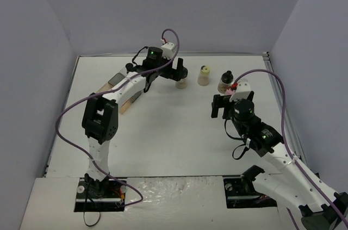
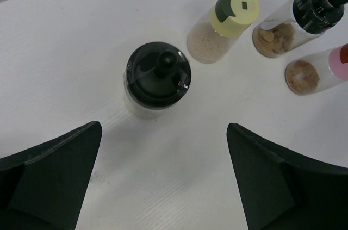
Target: Organize the condiment bottles
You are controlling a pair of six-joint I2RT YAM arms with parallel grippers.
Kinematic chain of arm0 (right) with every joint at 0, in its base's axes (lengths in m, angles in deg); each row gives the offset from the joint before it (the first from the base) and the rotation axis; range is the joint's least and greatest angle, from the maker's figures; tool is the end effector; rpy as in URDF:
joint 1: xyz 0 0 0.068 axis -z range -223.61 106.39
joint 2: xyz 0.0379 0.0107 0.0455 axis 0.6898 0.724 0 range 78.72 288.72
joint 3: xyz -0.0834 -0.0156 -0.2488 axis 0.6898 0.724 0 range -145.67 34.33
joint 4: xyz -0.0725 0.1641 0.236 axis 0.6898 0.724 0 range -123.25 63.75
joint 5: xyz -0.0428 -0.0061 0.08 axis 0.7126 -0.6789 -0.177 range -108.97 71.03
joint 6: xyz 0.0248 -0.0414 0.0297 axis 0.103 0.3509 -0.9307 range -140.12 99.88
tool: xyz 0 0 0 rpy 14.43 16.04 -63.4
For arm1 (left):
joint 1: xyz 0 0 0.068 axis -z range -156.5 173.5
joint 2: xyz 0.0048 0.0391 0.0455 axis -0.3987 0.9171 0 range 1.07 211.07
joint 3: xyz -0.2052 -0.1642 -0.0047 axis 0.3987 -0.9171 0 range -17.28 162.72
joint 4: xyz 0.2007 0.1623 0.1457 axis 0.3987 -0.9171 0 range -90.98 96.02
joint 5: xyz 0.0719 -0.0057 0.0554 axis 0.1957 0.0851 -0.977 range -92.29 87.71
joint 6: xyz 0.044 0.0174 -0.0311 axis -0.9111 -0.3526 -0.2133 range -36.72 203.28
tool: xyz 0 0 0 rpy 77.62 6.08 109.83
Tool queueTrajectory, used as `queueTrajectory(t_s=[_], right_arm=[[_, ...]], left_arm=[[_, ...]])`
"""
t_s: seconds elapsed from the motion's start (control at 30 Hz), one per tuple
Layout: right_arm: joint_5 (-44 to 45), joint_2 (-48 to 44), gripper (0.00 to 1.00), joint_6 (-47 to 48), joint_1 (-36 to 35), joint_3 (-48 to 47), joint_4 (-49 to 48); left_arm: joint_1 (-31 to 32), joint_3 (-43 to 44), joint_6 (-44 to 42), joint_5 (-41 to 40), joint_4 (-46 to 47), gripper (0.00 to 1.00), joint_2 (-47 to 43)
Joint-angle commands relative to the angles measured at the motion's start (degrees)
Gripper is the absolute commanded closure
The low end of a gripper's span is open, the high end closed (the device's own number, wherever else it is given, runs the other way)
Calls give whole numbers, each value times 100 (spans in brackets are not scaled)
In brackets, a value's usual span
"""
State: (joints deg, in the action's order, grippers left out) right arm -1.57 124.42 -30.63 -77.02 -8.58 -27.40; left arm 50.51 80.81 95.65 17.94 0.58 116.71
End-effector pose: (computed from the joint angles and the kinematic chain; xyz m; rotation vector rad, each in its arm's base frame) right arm 0.2053 0.1211 0.3245 -0.1189 1.7201 0.3068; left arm 0.4563 -0.2479 0.2710 0.4937 1.9718 -0.7894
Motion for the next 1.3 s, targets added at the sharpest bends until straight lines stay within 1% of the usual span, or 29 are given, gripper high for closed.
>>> queueTrajectory(t_s=[0.0, 0.17, 0.3, 0.43, 0.7, 0.8, 0.9, 1.0, 1.13, 1.27], right_arm=[[-154, -95, 0, -71, 10, -233, -244], [-281, -79, 0, -144, 10, -252, -233], [-383, -128, 0, -218, 10, -285, -207], [-408, -179, 0, -279, 10, -241, -198], [-457, -150, 0, -312, 10, -270, -180], [-475, -167, 0, -334, 10, -257, -172], [-471, -184, 0, -343, 10, -230, -158], [-466, -194, 0, -347, 9, -209, -145], [-463, -240, 0, -341, 10, -232, -139], [-449, -303, 0, -330, 10, -216, -119]], left_arm=[[114, 461, -407, 328, 938, 3, 63], [182, 613, -534, 176, 1220, 3, 483], [191, 899, -555, -119, 1336, 3, 833], [205, 977, -616, -321, 1529, 3, 1026], [217, 985, -613, -449, 1951, 3, 1321], [226, 963, -618, -449, 2104, 5, 1386], [226, 875, -613, -404, 2320, 15, 1373], [226, 789, -602, -245, 2477, 31, 1337], [235, 559, -519, -127, 2483, 65, 1138], [218, -10, -414, -249, 2515, 89, 415]])
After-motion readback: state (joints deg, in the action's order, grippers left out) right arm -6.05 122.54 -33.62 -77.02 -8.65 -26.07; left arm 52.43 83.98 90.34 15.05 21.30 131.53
